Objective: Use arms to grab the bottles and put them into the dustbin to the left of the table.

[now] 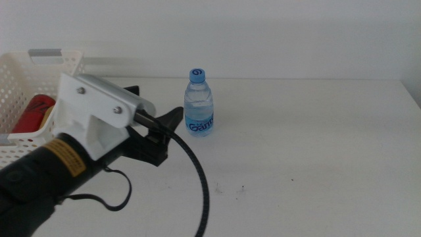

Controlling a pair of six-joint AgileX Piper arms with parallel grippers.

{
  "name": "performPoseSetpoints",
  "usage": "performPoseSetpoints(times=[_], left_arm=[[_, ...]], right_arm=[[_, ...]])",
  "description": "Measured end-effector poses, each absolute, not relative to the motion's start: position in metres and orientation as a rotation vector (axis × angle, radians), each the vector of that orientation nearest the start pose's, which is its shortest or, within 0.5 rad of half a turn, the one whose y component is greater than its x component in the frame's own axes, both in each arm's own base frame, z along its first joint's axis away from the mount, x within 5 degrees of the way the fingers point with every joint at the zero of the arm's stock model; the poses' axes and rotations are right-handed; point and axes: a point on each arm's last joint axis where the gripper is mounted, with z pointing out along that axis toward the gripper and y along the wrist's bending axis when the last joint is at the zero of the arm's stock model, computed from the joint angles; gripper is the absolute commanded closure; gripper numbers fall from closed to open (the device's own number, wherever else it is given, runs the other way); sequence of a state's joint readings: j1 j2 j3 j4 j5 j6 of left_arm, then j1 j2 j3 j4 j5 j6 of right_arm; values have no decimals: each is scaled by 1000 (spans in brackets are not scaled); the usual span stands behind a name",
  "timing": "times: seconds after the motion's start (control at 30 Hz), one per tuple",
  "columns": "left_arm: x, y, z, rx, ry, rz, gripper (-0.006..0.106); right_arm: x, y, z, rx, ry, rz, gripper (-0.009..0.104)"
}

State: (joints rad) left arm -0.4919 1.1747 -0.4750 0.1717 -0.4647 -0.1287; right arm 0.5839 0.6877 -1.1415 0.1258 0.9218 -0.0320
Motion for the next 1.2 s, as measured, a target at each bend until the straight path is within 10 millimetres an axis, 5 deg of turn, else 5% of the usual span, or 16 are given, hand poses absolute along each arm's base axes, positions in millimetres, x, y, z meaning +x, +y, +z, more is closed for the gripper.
performPoseSetpoints(times=[0.8, 1.2], left_arm=[[263, -144, 139, 388, 1699, -419, 7], [309, -160, 101, 308, 1700, -370, 7]], right_arm=[[73, 59, 447, -593, 1890, 510, 6], [73, 59, 447, -593, 1890, 510, 6]])
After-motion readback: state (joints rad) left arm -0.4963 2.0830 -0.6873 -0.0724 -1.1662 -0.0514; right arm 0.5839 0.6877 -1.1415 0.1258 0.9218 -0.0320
